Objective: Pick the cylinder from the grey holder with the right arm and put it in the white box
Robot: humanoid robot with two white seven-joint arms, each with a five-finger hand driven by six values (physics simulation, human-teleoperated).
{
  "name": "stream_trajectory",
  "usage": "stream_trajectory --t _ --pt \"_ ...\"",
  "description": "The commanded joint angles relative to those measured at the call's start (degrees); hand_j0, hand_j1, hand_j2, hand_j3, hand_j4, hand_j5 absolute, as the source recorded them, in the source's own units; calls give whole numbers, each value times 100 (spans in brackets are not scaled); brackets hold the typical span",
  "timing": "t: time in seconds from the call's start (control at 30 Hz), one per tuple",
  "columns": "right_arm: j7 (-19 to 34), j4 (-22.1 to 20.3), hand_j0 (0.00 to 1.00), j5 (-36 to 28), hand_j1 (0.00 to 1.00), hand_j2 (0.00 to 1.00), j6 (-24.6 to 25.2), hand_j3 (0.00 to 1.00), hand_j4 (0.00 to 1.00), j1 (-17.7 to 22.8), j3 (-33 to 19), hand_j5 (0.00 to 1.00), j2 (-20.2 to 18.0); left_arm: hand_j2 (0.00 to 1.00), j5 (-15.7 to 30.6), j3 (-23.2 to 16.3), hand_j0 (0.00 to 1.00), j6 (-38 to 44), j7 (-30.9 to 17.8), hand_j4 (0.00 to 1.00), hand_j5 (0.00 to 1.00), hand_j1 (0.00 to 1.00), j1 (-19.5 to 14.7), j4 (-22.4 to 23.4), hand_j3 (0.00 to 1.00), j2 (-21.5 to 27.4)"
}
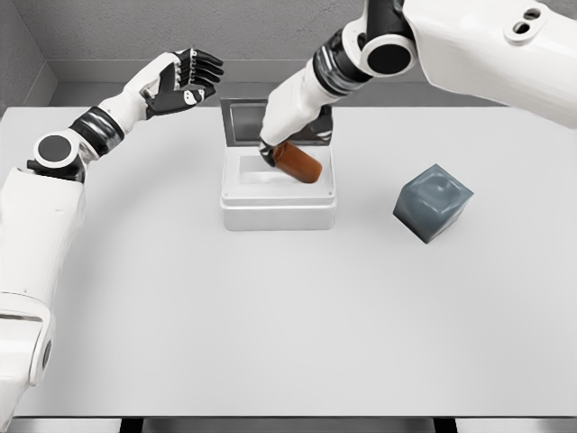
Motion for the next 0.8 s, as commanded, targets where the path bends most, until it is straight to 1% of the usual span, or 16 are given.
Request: stream_trajectory --t 0.0,0.1,0.17,0.2,0.27,0.3,0.4,0.47,0.53,0.63,0.67,0.7,0.77 --pt "-1 -15 100 -8 100 100 10 100 100 0 -12 100 43 60 38 9 60 9 1 60 60 60 0 1 60 6" --pt "-1 -120 100 -17 100 100 10 100 100 -62 -143 100 78 60 38 9 60 9 1 60 60 60 0 1 60 6" --pt "-1 -340 100 -17 100 100 10 100 100 -62 -407 100 -45 60 38 9 60 0 1 60 60 60 0 1 60 6" --pt "-1 -437 100 -26 100 100 10 100 100 -62 -530 100 -212 60 46 9 60 -8 1 60 60 60 0 -7 60 6" --pt "-1 -788 100 -96 100 100 10 100 100 17 -1101 100 -809 60 55 18 60 -228 1 60 60 60 0 -25 60 50" --pt "-1 -876 100 -272 100 100 10 100 100 35 -1224 100 -1020 60 46 18 60 -228 1 60 60 60 0 -16 60 50" --pt "-1 -876 100 -1106 100 100 10 100 100 141 -1576 100 -1723 59 38 -9 59 -228 1 59 59 59 0 -7 59 41" --pt "-1 -903 100 -1388 100 100 10 100 100 202 -1629 100 -1987 58 11 -35 58 -228 1 58 58 58 0 -7 58 15" --pt "-1 -1008 100 -1634 100 100 10 100 100 272 -1647 100 -2426 57 -50 -26 57 -228 1 57 57 57 0 10 57 -12" --pt "-1 -1008 100 -2170 100 100 10 100 100 571 -1647 100 -3077 58 -68 -26 58 -219 1 58 58 58 -17 98 58 -56" --pt "-1 -999 100 -2285 100 100 10 100 100 589 -1638 100 -3191 57 -77 -35 57 -219 1 57 57 57 -96 133 57 -56" --pt "-1 -1008 100 -2381 100 100 10 100 100 738 -1638 100 -3358 58 -77 -35 58 -219 1 58 58 58 -132 335 58 -82" --pt "-38 -999 100 -2390 100 100 10 100 100 879 -1620 100 -3587 58 -68 -35 58 -228 1 58 58 58 -132 353 58 -91"
